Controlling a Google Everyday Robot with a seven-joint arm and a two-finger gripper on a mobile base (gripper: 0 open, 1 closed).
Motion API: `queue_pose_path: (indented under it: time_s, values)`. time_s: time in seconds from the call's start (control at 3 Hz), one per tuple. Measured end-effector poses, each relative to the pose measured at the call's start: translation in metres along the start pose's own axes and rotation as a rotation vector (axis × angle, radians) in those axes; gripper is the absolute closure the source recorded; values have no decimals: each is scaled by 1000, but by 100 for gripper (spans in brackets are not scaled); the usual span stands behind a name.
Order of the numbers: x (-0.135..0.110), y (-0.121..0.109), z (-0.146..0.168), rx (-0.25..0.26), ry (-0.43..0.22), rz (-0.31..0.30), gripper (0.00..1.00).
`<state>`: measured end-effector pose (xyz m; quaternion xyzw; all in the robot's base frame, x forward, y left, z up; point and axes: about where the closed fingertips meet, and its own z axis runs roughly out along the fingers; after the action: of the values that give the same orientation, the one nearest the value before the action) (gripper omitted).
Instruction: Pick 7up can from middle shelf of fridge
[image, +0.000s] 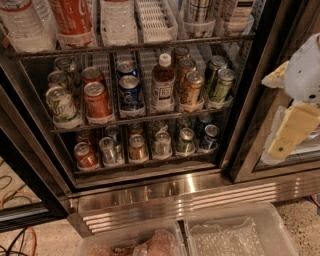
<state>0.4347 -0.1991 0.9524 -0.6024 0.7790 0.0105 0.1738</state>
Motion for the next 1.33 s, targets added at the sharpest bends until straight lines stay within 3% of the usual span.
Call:
queue_pose_path:
  time_s: [0.33,0.67,1.0,1.33]
  values:
    - [-11,40,44,-102,-123,58,0]
    - [-37,85,79,-202,-260,148,0]
    - [-52,96,78,-242,-320,176,0]
    - [-52,96,78,-242,-320,176,0]
